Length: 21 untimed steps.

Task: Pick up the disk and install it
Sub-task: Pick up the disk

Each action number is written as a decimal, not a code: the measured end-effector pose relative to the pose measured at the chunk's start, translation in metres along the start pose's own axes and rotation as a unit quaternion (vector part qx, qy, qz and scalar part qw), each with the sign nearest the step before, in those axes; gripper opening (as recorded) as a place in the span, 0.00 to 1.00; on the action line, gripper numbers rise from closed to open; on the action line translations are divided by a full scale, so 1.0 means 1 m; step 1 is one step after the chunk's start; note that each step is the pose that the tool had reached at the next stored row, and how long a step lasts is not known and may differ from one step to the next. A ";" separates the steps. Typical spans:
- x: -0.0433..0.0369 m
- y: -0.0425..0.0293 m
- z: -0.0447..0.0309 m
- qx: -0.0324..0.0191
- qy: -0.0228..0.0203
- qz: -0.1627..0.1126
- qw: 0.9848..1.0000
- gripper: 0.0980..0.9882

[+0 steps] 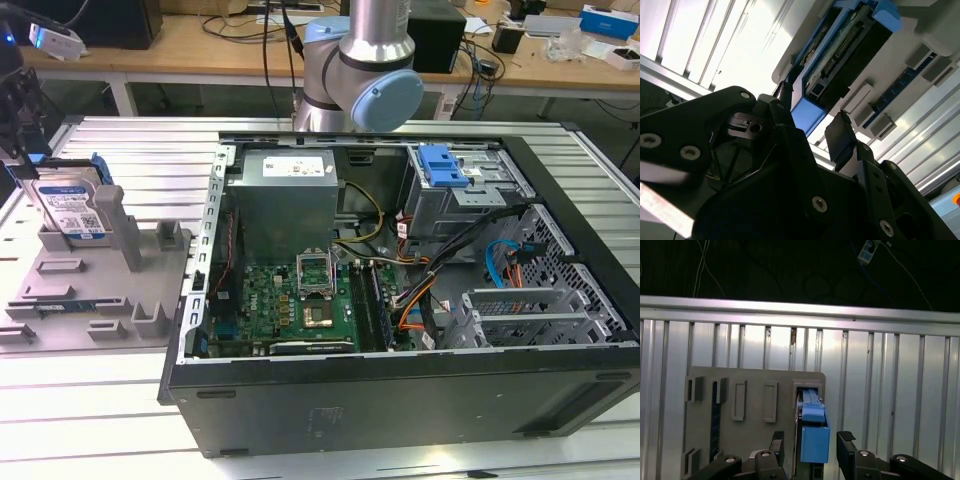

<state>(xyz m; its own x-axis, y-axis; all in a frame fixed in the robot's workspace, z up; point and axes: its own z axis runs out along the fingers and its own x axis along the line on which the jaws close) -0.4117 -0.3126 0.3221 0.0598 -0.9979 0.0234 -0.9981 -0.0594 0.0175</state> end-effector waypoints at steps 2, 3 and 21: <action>0.0000 0.0000 0.0001 0.000 0.000 0.000 1.000 0.50; 0.0000 0.0000 0.0003 0.000 0.000 0.000 1.000 0.50; -0.0002 -0.0001 0.0095 0.000 0.000 0.008 1.000 0.50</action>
<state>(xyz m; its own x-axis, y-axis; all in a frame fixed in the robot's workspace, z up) -0.4118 -0.3126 0.3126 0.0434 -0.9988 0.0234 -0.9989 -0.0430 0.0173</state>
